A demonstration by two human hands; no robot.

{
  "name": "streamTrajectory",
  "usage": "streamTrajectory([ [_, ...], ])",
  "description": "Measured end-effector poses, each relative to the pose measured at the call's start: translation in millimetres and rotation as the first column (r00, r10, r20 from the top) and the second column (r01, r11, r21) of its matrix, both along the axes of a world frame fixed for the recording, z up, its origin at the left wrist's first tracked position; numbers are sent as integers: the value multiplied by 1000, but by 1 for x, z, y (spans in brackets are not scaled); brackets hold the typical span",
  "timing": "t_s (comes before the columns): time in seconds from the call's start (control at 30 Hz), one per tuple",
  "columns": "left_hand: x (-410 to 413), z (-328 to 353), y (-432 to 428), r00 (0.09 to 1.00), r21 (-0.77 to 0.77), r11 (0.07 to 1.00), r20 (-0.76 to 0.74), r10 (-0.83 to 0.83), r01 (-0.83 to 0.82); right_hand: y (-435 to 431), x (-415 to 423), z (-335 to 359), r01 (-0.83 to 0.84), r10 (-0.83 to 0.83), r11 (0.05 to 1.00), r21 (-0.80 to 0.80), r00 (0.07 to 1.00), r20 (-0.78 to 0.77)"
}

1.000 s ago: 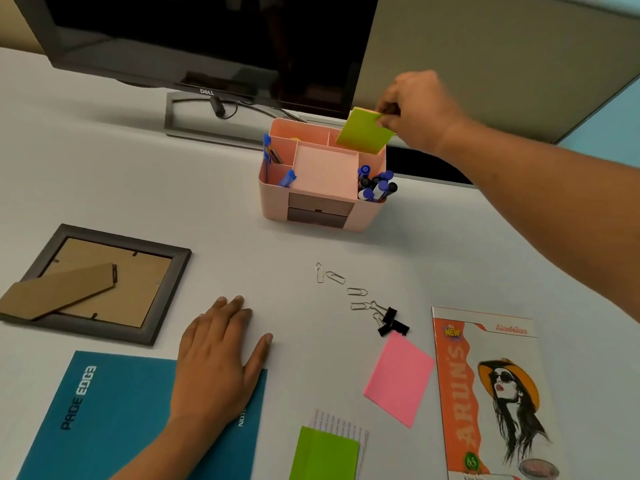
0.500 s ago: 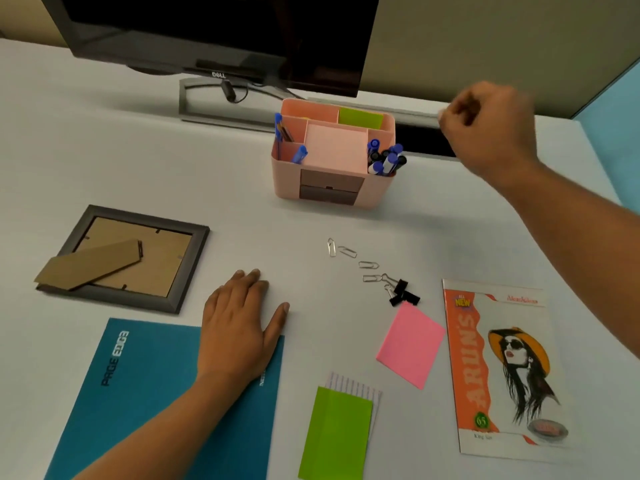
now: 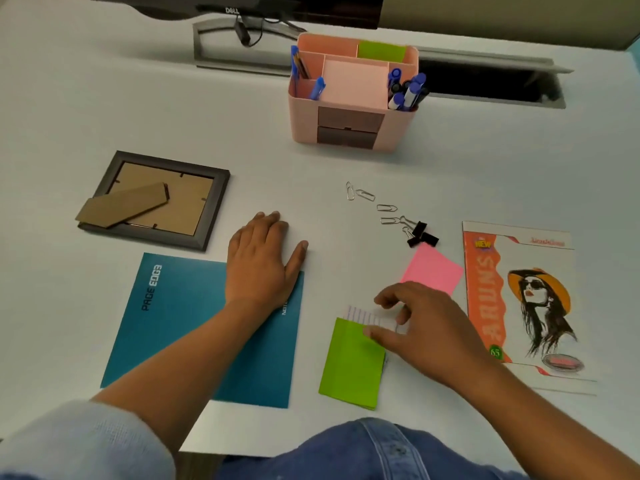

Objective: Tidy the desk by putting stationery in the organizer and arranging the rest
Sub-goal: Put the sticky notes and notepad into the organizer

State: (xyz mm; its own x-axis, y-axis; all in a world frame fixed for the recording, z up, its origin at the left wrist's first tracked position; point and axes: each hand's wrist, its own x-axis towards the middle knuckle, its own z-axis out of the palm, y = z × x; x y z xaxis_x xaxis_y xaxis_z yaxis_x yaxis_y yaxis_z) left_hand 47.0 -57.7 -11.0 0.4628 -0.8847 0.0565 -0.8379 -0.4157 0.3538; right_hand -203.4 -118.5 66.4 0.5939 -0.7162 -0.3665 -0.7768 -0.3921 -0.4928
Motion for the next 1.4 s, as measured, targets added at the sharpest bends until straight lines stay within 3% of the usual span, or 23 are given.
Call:
streamTrajectory([
  [0.13,0,-1,0,1000,-4,1000,4,0,0,29,-3,-4,-249,250,968,27,954,-164],
  [0.2,0,-1,1,1000,-3,1000,6,-3,3,30,-1,-12,-292,285,956,-5,936,-205],
  [0.4,0,-1,1,1000,-6,1000,1,2,-2,-14,31,-18,-188,168,973,-134,975,-147],
  [0.87,1,-2,1,999,-21,1000,-32,10,-10,-23,61,-18,-193,178,970,-147,978,-113],
  [1.03,1,-1,1,1000,-9,1000,-26,5,-5,-23,65,-12,-222,187,955,-195,965,-184],
  [1.27,-1,1,2,1000,-4,1000,-19,7,-7,-33,61,4,-111,115,991,-81,992,49],
  [1.4,0,1,3,1000,5,1000,-22,12,-12,-49,58,38,-177,184,980,-95,981,65],
])
